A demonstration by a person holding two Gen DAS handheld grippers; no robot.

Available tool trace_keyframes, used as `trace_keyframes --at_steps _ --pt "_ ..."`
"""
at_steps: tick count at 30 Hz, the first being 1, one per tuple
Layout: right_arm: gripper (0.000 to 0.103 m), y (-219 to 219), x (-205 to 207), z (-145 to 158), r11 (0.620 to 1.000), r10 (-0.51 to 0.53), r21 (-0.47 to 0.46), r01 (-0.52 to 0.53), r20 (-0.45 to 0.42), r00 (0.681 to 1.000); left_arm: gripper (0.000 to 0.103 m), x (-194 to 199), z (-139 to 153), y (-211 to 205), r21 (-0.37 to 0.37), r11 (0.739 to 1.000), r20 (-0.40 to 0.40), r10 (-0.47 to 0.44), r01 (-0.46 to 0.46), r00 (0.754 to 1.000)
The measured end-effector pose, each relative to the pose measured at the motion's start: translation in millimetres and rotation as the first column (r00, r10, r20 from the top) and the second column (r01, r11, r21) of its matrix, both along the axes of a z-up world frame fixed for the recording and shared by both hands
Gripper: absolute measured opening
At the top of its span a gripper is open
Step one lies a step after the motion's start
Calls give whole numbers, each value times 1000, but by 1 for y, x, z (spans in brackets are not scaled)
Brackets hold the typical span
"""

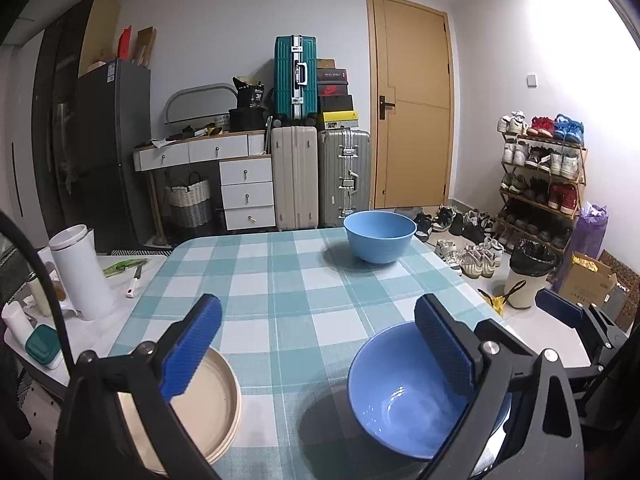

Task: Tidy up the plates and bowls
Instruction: 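Move both grippers back toward the last blue bowl, then close the left gripper on the rim of the last blue bowl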

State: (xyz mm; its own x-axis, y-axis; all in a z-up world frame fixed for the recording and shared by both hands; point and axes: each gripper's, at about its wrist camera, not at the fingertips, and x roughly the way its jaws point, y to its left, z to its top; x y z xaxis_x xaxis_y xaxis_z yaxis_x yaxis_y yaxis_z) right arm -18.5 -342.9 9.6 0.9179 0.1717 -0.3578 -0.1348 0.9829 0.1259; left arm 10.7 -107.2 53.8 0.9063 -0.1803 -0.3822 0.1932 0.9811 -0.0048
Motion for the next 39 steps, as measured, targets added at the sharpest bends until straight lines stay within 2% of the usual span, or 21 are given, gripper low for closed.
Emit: trace_keyframes --at_steps 2,5,6,12,13,15,16,17,18,20,22,26,29,31,33,35,37,39 --pt "102 -3 1 0 1000 -1 9 1 -2 1000 98 1 -1 -1 0 1000 -7 -5 5 1000" --pt "102 -9 1 1 999 -5 37 5 0 1000 98 13 0 -1 -21 999 -63 -49 48 997" --pt "102 -11 1 2 999 -6 49 7 -6 1000 98 20 3 -1 -26 997 -85 -71 69 994" --pt "102 -28 -6 9 989 -17 149 16 5 1000 98 69 31 -2 -62 996 -164 -76 67 984" --pt "102 -30 -7 10 989 -24 149 23 7 1000 98 81 35 -4 -69 995 -194 -86 73 977" --pt "102 -32 -8 10 989 -41 146 39 8 999 98 110 40 -11 -113 986 -285 -149 121 947" --pt "102 -34 -8 8 988 -42 152 40 7 999 98 126 40 -16 -129 982 -340 -172 135 924" --pt "102 -35 -7 8 987 -33 157 32 -2 999 98 149 37 -24 -125 984 -427 -169 127 888" --pt "102 -36 -4 8 987 -27 156 28 -12 1000 98 168 35 -28 -120 988 -474 -146 101 868" --pt "102 -42 -1 11 989 -45 138 45 -1 999 98 197 35 -32 -125 990 -494 -114 60 862" --pt "102 -55 5 16 988 -96 124 91 37 995 98 228 33 -37 -89 996 -488 -49 7 871" --pt "102 -81 27 24 974 -179 150 167 69 981 98 280 18 -48 -52 997 -493 26 -59 869" --pt "102 -89 58 29 975 -209 88 204 56 976 98 316 -5 -67 16 998 -531 65 -67 845" --pt "102 -99 81 31 967 -249 62 247 36 968 97 340 -24 -79 35 997 -579 75 -67 812" --pt "102 -110 93 32 962 -257 106 253 20 966 97 363 -39 -91 17 998 -617 57 -59 785" --pt "102 -119 101 22 956 -229 189 224 3 973 97 380 -48 -102 18 999 -630 43 -41 775" --pt "102 -122 104 13 956 -215 203 214 -17 976 97 397 -56 -114 77 996 -632 85 -47 770" --pt "102 -123 108 3 958 -202 199 207 -42 978 97 409 -61 -123 56 998 -633 50 -19 772"
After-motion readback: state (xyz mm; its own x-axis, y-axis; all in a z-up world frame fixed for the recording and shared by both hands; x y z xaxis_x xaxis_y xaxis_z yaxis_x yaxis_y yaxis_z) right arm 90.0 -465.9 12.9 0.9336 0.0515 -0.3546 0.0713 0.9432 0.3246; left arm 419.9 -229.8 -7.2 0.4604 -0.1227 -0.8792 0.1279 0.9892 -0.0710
